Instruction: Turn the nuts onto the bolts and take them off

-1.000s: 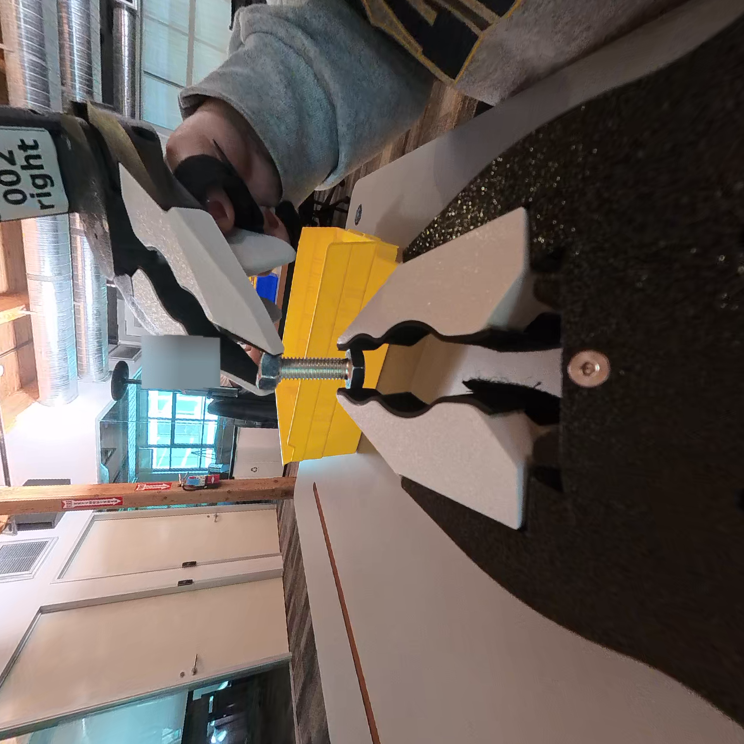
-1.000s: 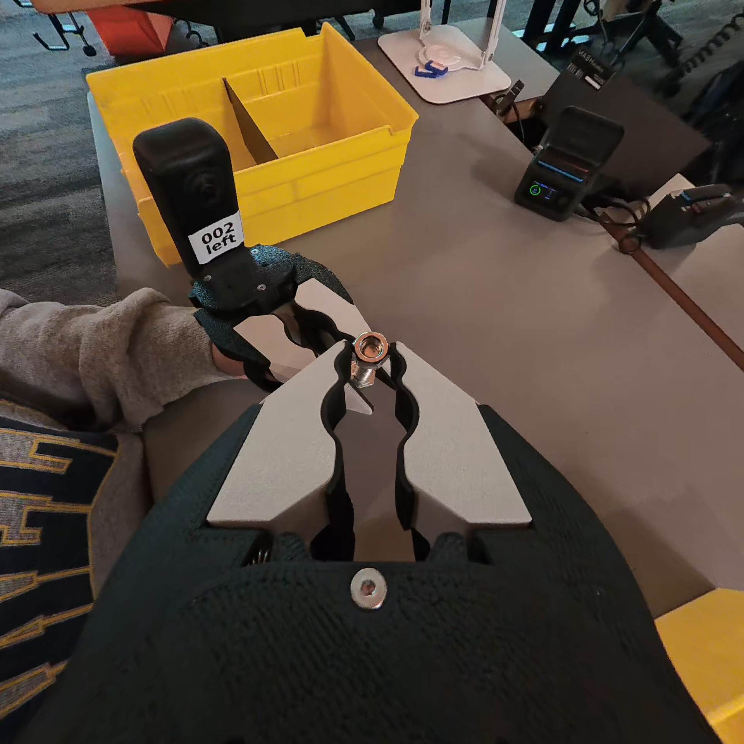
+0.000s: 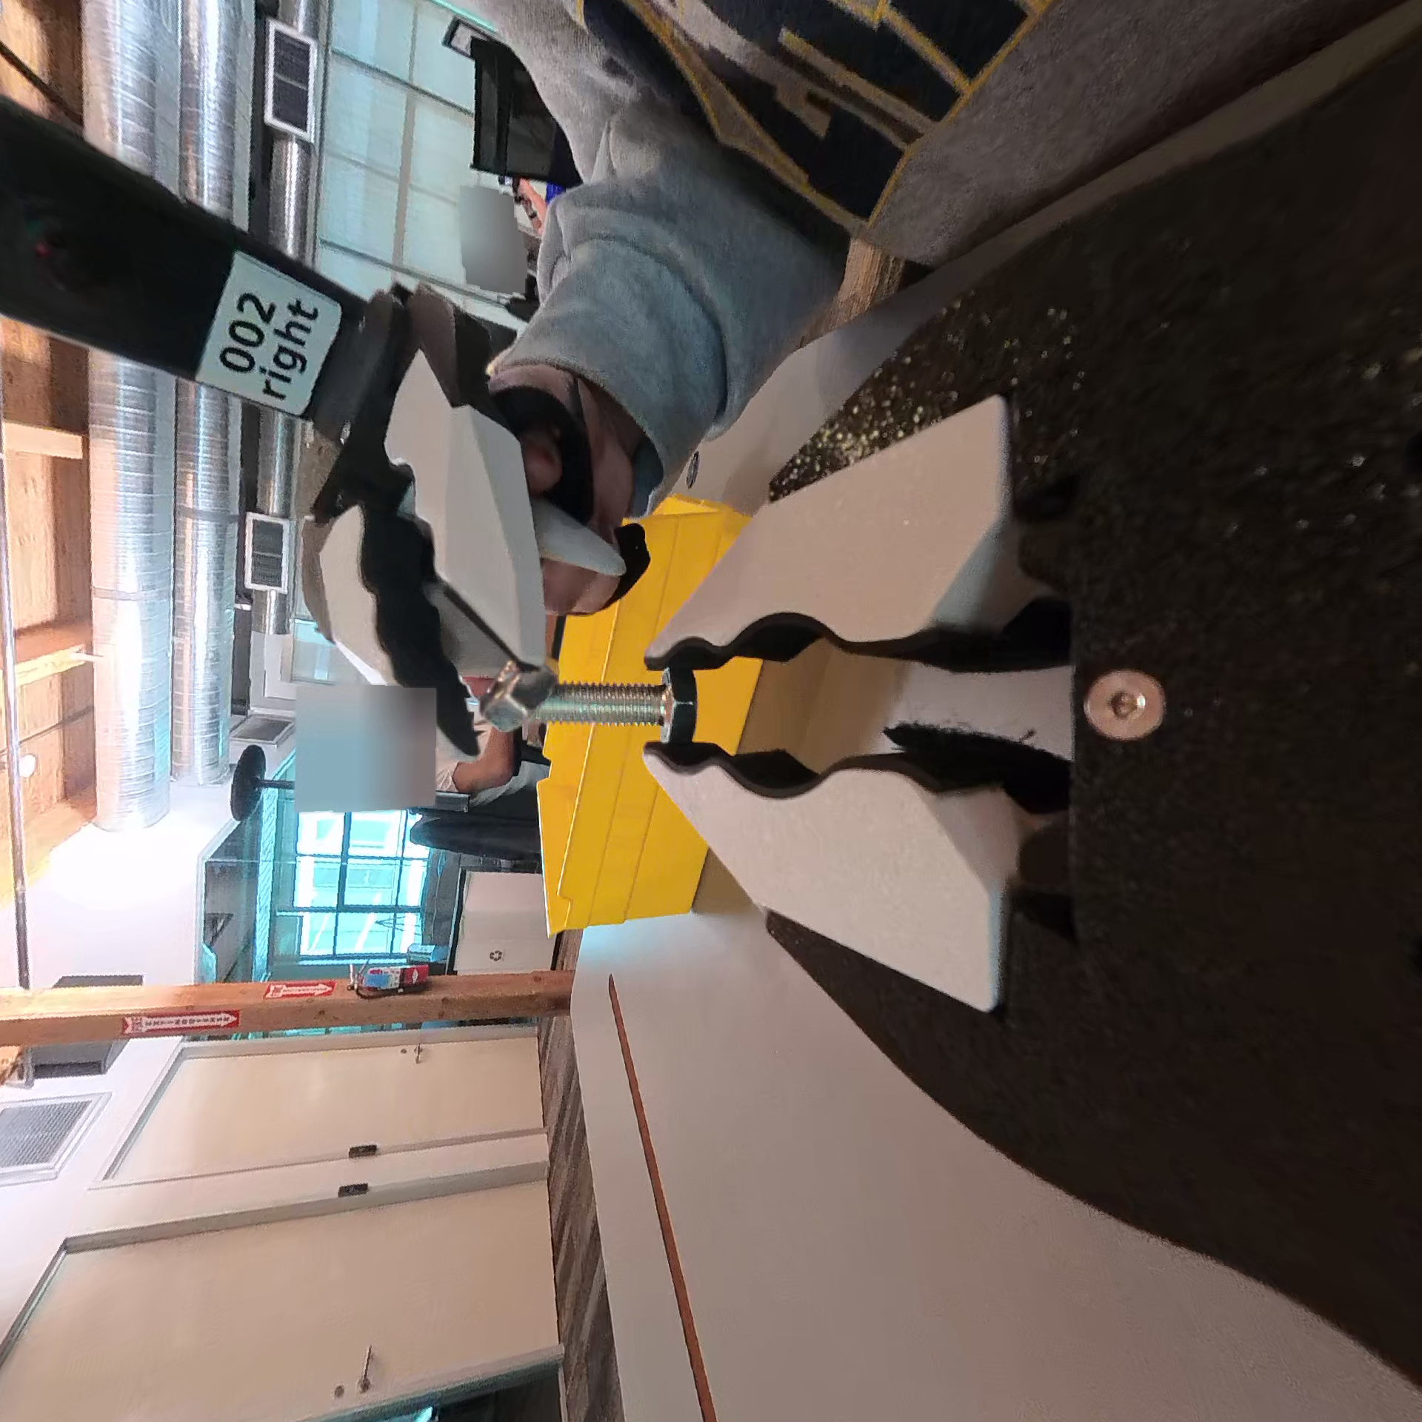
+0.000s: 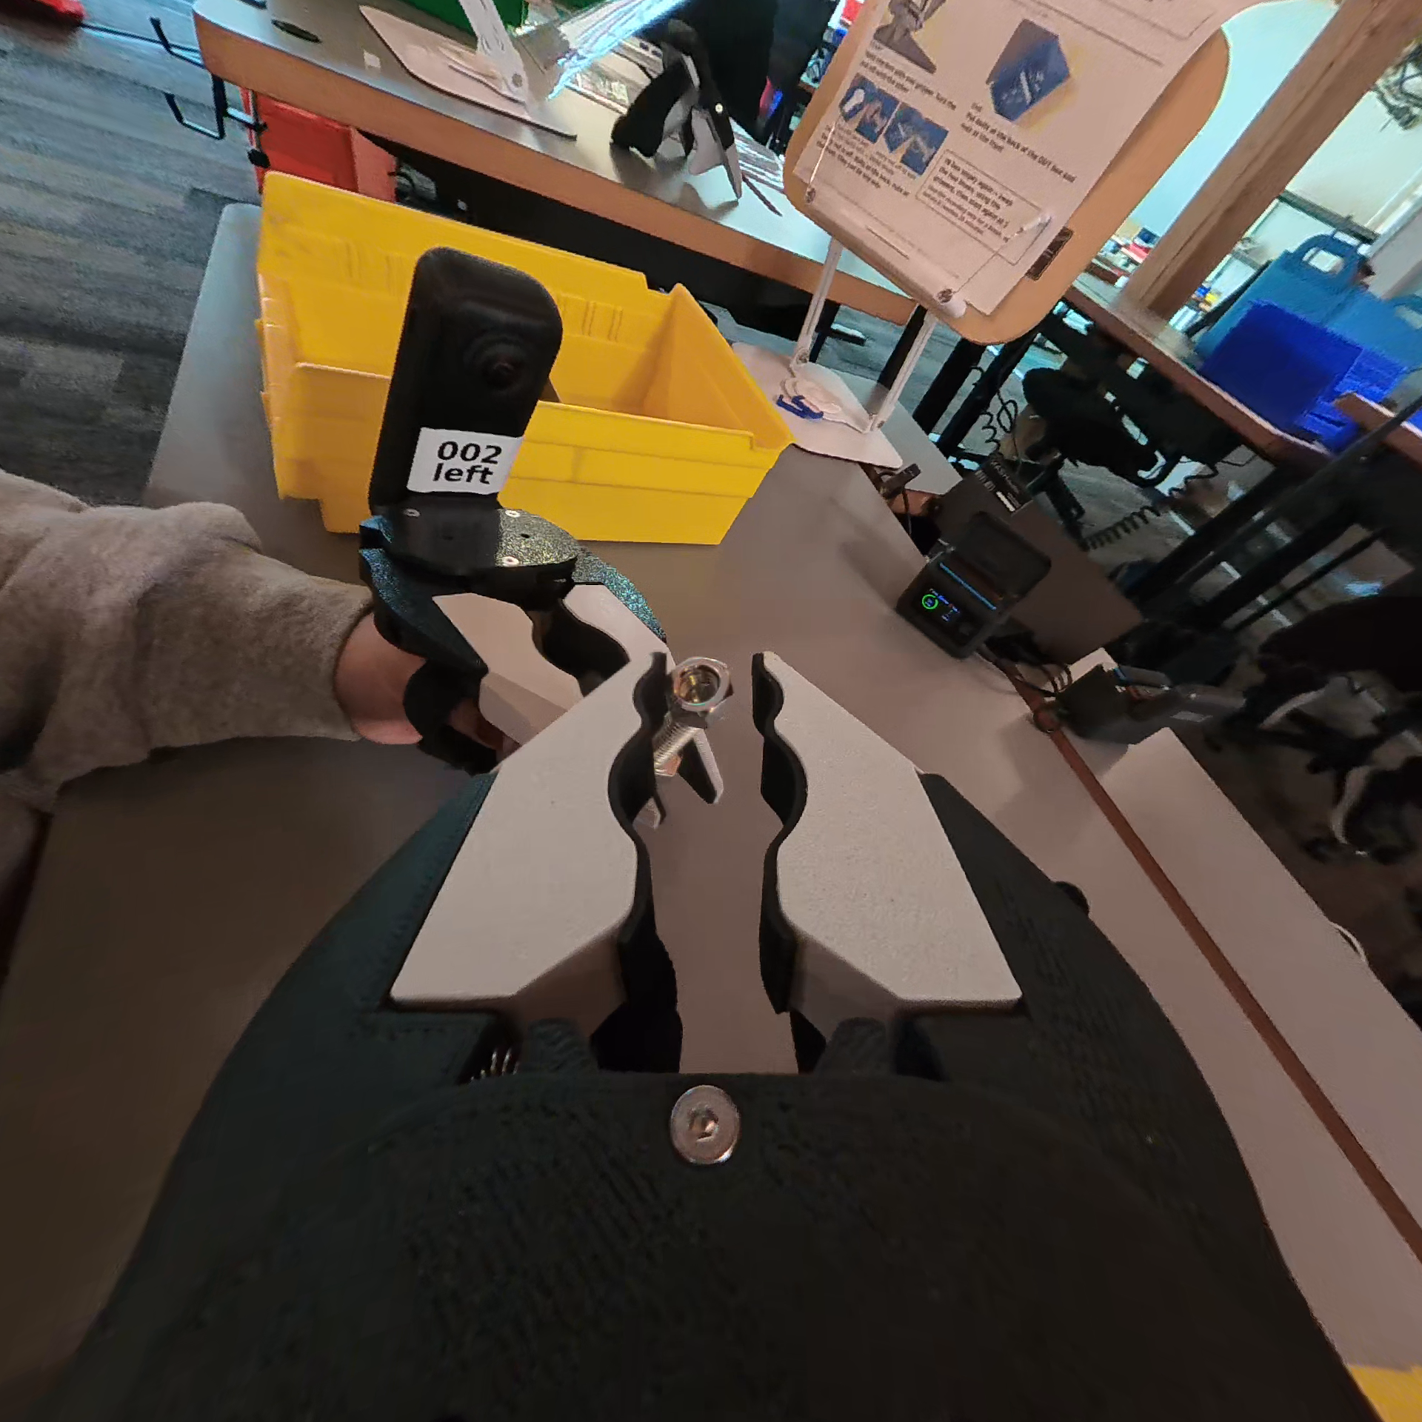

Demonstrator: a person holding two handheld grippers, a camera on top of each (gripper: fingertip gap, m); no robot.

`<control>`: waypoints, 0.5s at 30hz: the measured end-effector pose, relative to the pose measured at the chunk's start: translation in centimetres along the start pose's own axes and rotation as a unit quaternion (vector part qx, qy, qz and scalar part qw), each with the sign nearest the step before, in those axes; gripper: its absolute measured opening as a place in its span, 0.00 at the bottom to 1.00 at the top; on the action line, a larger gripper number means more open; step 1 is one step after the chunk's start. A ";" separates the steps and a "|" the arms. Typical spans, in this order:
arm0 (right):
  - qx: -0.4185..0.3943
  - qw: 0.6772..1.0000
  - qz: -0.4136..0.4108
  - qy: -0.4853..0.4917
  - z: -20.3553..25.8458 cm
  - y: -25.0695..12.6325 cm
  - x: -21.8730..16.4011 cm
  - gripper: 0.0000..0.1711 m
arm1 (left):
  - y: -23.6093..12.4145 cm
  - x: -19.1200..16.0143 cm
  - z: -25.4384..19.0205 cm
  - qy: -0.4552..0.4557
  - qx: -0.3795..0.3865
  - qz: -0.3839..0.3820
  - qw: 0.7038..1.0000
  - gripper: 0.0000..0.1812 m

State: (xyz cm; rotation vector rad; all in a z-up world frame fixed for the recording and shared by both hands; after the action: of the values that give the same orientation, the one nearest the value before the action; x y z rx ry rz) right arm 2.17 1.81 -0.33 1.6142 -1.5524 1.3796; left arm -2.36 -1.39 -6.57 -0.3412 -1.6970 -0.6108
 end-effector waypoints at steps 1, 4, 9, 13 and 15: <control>0.008 1.000 0.000 0.002 0.1 0.0 0.0 0.13 | 0.0 0.0 -0.1 0.001 -0.005 0.000 1.000 0.09; 0.033 0.999 0.004 0.006 0.4 0.0 -0.3 0.14 | 0.0 0.1 -0.4 -0.001 -0.019 -0.002 1.000 0.09; 0.051 0.998 -0.007 0.028 0.5 0.0 -0.3 0.00 | 0.2 0.0 -0.5 0.004 -0.020 0.007 1.000 0.09; 0.052 0.997 -0.007 0.056 0.1 0.4 -0.9 0.00 | 0.4 -0.3 0.0 0.000 0.001 0.020 1.000 0.09; 0.043 0.997 -0.004 0.058 0.0 0.6 -1.1 0.00 | 0.5 -0.4 0.3 -0.001 0.014 0.026 1.000 0.09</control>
State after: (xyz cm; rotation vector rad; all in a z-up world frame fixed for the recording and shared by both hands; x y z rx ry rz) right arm 1.76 2.18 -1.49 1.5582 -1.4354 1.5277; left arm -2.26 -0.77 -6.94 -0.3640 -1.6913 -0.5488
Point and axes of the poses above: each gripper's, where its closed fingertips meet, y out along the fingers, x out of its top, z = x × y across the jaws, the point moved 5 cm from there along -y, back along the fingers, and after that the axes turned 1 degree about -x, right-handed, at the moved point
